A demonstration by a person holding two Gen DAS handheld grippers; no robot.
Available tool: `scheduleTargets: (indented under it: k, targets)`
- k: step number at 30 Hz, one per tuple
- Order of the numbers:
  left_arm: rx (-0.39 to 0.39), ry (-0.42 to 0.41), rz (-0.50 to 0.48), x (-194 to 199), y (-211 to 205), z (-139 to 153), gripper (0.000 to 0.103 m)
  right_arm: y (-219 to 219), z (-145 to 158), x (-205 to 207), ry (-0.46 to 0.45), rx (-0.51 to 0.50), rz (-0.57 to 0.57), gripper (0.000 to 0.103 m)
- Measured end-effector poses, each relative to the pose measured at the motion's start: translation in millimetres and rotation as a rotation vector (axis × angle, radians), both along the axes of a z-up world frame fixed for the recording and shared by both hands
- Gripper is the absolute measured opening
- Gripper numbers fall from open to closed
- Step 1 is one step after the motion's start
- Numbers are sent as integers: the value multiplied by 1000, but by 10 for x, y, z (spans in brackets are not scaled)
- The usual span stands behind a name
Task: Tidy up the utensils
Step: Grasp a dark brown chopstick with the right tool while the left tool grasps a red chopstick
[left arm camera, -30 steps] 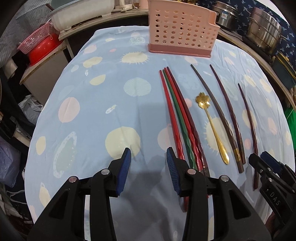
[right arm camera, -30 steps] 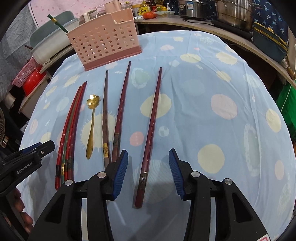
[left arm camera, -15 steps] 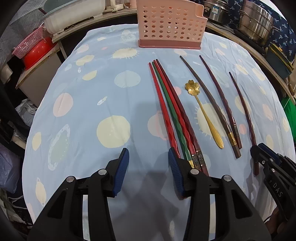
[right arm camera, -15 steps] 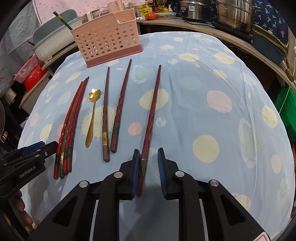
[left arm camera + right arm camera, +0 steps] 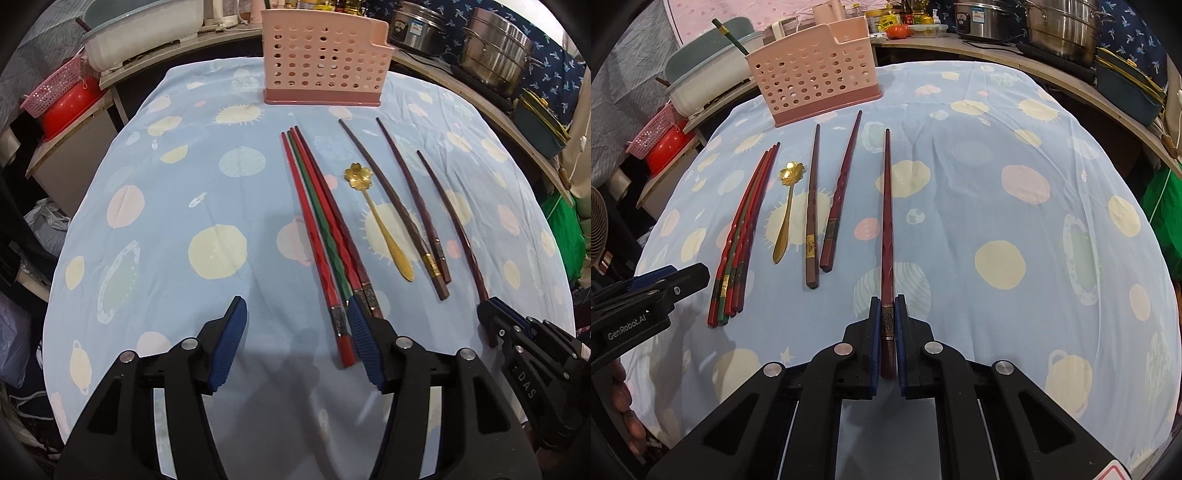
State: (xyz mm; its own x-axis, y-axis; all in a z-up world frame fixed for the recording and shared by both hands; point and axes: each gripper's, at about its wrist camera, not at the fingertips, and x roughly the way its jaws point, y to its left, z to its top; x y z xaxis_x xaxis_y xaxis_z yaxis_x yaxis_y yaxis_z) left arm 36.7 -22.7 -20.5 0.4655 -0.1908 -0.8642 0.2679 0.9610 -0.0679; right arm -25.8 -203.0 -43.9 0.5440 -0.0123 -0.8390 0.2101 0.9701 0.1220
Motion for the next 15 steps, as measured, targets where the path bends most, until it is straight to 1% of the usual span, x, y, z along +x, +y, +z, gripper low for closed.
scheduleTargets:
  k: [7,12,13,14,15]
  targets:
    - [23,27,-20,-51,-37,-111,53,-14,2,-28,-2,12,-4,8]
    - [19,31,-17,-61,-6,-152,52,-18,-3,-42,-3,18,-7,8]
    - [20,32,-17,-60,-8,-161,51,-17,-4,-46,-3,19,-7,8]
    - [28,34,-18,-56,-15,-177,46,-15,-3,-52,-3,19,-7,8]
    - [39,32,-19,-56,-20,-191,44,-11,-1,-55,-4,18,-7,8]
